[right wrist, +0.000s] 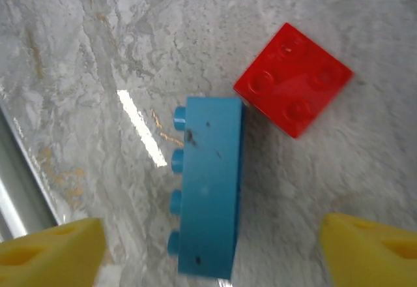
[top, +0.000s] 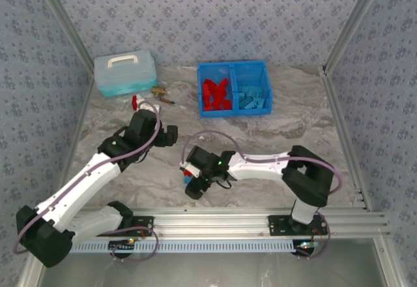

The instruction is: Sort the legos into containers by color

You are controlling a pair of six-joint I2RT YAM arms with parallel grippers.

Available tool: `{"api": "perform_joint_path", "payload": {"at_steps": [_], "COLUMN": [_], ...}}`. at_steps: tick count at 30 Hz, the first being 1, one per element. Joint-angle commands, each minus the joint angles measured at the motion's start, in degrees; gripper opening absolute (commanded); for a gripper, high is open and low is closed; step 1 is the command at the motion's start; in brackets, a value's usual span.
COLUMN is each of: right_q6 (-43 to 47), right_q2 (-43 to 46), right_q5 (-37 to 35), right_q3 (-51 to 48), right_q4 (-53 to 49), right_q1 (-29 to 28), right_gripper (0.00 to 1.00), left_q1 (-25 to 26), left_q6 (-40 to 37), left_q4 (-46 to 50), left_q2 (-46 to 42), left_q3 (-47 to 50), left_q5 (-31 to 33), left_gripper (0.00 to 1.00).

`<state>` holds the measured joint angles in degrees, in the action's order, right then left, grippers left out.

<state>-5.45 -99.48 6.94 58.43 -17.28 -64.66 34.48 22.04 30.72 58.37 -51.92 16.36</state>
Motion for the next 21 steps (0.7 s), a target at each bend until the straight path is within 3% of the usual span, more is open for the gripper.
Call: {"api": "perform_joint_path", "payload": {"at_steps": [1,5,10,14,17,21], "right_q6": [1.37,-0.05,-0.70,-0.86,-1.14,-1.09], "right_q2": [-3.18,-3.33,1.17,10.36,19.71,31.93], "right_q5": [1.01,-0.73,-1.66,-2.79,-5.53,-10.13], "right_q3": [2.38,1.33,-0.80,-4.31,-7.44,-10.03], "right_q4": [0.42,2.18,0.79,-0.83,-0.61,1.15], "right_q1": [-0.52,-0.93,-1.37,-2.27,-1.14,6.46], "right_gripper": [0.70,0.42,0.25,0.22,0.22,0.23], "left_q1": [-0.21,-0.40,-0.42,-0.46,-0.40,-0.41], "left_q6": [1.34,1.18,0.77,0.55,0.12,-0.50], "left_q4": [0.46,-0.53,-2.38,-2.74,-5.32,-10.91], "left_q2": [-0.30,0.91,1.89,2.32,0.83,-2.23], "left_q3": [1.03,1.38,1.05,0.33,0.73,2.64], "left_q5": [1.62,1.16,0.50,-0.64,-4.98,-11.54], "left_gripper": [0.99,0.99,0.99,0.99,0.99,0.99]}}
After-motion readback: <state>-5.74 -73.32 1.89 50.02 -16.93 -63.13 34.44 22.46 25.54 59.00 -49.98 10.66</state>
